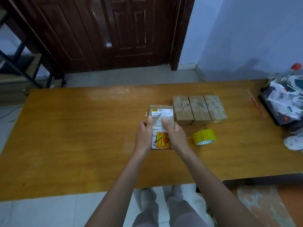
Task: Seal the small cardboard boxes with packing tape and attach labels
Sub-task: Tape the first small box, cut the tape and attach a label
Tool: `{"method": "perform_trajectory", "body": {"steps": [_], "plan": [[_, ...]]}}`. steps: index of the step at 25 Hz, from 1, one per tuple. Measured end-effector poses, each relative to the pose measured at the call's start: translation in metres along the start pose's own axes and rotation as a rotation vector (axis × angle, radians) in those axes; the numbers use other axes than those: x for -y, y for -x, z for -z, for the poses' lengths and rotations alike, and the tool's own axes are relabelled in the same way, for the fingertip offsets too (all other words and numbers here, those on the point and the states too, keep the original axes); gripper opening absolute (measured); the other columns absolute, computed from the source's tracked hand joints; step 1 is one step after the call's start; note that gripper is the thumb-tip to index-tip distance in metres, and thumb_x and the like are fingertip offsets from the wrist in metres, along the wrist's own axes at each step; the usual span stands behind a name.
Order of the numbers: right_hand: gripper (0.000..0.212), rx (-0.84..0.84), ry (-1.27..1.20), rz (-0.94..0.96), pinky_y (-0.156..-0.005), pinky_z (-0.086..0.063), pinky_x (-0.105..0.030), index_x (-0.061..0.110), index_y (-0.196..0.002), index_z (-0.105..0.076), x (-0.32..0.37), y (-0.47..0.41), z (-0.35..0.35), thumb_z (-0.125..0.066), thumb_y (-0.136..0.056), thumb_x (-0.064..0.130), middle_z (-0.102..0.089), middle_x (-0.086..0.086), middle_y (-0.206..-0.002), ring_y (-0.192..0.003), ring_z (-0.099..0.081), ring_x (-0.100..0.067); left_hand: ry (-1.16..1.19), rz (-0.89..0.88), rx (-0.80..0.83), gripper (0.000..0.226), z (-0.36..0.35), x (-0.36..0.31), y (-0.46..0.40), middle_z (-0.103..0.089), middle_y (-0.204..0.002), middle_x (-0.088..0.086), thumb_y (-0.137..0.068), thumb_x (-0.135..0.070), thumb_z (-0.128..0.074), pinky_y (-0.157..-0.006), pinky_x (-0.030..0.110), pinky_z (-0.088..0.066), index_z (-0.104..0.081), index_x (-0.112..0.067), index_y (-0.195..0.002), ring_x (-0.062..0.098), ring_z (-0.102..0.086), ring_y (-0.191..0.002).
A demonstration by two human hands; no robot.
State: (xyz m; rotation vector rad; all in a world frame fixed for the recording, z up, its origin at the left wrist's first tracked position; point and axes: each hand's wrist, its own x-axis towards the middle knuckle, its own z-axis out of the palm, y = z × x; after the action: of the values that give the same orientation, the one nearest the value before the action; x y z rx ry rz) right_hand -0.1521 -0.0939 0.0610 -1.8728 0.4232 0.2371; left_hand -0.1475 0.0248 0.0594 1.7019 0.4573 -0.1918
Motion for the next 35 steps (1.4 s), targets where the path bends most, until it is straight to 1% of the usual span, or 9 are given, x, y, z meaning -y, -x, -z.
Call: {"method": "perform_trajectory", "body": {"steps": [6,11,14,19,21,24,28,32,35], "plan": [[0.036,-0.082,0.069,0.085,-0.070,-0.056,-0.028,0.029,-0.097,-0.066,-0.002,0.012,-0.007,-0.061,-0.082,0.061,-0.071,0.010,-0.085,-0.075,-0.067,0.001,0.010,0.065,-0.026,0.052,0.001,0.010,0.001,-0.067,-0.084,0.001,-0.084,-0.064,-0.058,-0.047,0.018,-0.047,-0.044,-0.015,-0.096,0.006,-0.068,-0.063],[0.045,-0.135,0.125,0.199,-0.065,-0.056,-0.038,0.019,-0.080,-0.067,-0.004,0.019,-0.004,-0.044,-0.095,0.055,-0.071,0.001,-0.071,-0.066,-0.068,-0.009,-0.062,-0.035,-0.055,0.046,-0.001,0.011,0.006,-0.067,-0.082,-0.001,-0.088,-0.064,-0.050,-0.057,0.024,-0.049,-0.046,-0.018,-0.088,0.008,-0.066,-0.069],[0.061,-0.109,0.158,0.175,-0.068,-0.054,-0.040,0.011,-0.085,-0.066,-0.006,0.014,0.004,-0.027,-0.098,0.057,-0.070,-0.003,-0.077,-0.073,-0.066,-0.017,-0.056,-0.056,-0.055,0.046,-0.006,0.007,0.008,-0.066,-0.077,-0.003,-0.091,-0.063,-0.046,-0.052,0.019,-0.047,-0.044,-0.017,-0.086,0.005,-0.066,-0.063],[0.062,0.050,-0.006,0.019,-0.090,-0.050,-0.043,0.021,-0.099,-0.070,-0.005,0.002,0.033,-0.020,-0.100,0.056,-0.072,-0.003,-0.097,-0.096,-0.067,-0.021,-0.044,-0.012,-0.054,0.049,-0.023,-0.001,0.011,-0.065,-0.085,-0.001,-0.093,-0.064,-0.038,-0.051,0.017,-0.047,-0.045,-0.015,-0.098,0.006,-0.065,-0.070],[0.054,0.132,-0.100,-0.002,-0.092,-0.051,-0.047,0.023,-0.103,-0.070,-0.008,0.002,0.045,-0.028,-0.100,0.056,-0.074,-0.002,-0.098,-0.094,-0.069,-0.020,0.002,0.038,-0.041,0.051,-0.029,-0.003,0.012,-0.067,-0.092,0.005,-0.094,-0.063,-0.040,-0.064,0.031,-0.056,-0.045,-0.012,-0.103,0.015,-0.069,-0.079],[0.049,0.202,-0.144,0.027,-0.085,-0.055,-0.040,0.024,-0.107,-0.068,-0.018,0.004,0.067,-0.041,-0.093,0.062,-0.074,0.000,-0.099,-0.091,-0.070,-0.015,0.012,0.051,-0.023,0.050,-0.043,-0.007,0.021,-0.068,-0.096,0.007,-0.090,-0.064,-0.048,-0.075,0.042,-0.058,-0.045,-0.015,-0.100,0.021,-0.070,-0.084],[0.046,0.100,0.012,0.121,-0.051,-0.044,-0.010,0.023,-0.093,-0.067,-0.025,0.011,0.082,-0.054,-0.084,0.066,-0.071,0.008,-0.082,-0.067,-0.065,0.005,-0.007,-0.023,-0.026,0.053,-0.066,-0.007,0.038,-0.069,-0.099,0.004,-0.084,-0.059,-0.064,-0.074,0.037,-0.059,-0.053,-0.012,-0.106,0.016,-0.071,-0.083],[0.054,-0.036,0.209,0.227,-0.052,-0.041,-0.026,0.019,-0.070,-0.060,-0.033,0.014,0.090,-0.040,-0.092,0.065,-0.064,0.005,-0.063,-0.058,-0.060,-0.007,-0.091,-0.109,-0.043,0.042,-0.082,-0.006,0.044,-0.072,-0.086,-0.001,-0.091,-0.056,-0.054,-0.065,0.030,-0.057,-0.063,-0.015,-0.098,0.012,-0.071,-0.074],[0.060,-0.069,0.226,0.267,-0.051,-0.036,-0.032,0.015,-0.060,-0.048,-0.039,0.011,0.094,-0.030,-0.098,0.057,-0.057,-0.003,-0.058,-0.052,-0.053,-0.018,-0.092,-0.139,-0.060,0.043,-0.090,-0.008,0.048,-0.069,-0.063,-0.012,-0.095,-0.057,-0.046,-0.048,0.018,-0.049,-0.060,-0.022,-0.075,0.002,-0.065,-0.055]]}}
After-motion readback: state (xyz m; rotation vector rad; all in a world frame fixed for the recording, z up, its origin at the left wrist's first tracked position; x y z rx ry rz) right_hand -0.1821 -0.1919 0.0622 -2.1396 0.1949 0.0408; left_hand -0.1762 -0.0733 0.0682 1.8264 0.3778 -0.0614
